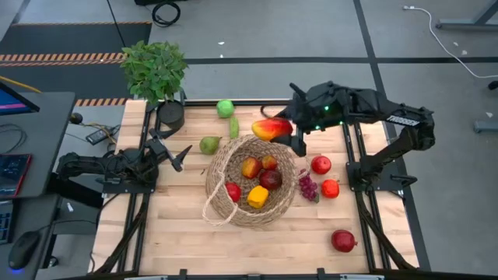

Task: Build produce basket
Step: Put the mango into the woven basket

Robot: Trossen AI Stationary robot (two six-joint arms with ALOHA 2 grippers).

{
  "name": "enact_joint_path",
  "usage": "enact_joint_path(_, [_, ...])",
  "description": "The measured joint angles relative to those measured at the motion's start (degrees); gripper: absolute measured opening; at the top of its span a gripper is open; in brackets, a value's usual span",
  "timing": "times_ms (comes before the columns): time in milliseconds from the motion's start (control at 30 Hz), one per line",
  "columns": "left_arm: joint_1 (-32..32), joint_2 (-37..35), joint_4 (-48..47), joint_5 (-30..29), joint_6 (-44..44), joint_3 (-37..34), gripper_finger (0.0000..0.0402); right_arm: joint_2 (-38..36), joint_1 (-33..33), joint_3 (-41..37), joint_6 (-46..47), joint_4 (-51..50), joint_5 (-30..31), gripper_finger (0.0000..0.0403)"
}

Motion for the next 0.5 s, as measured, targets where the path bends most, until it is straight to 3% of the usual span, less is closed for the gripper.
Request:
enact_joint_path(200, [0.01, 0.00, 0.04, -0.01, -0.02, 0.00, 0.0388, 0.07, 1.02, -7.03, -4.63, 5.33, 1.40, 0.0353])
enact_joint_path(367, [-0.02, 0.00, 0.04, -0.01, -0.02, 0.00, 0.0388, 0.11, 1.02, -13.37, -2.99, 13.79, 1.40, 0.0353])
enact_joint_path(500, [-0.01, 0.00, 0.04, -0.01, -0.02, 0.00, 0.0388, 1.37, 1.29, -14.87, 1.71, 14.46, 1.20, 0.0353])
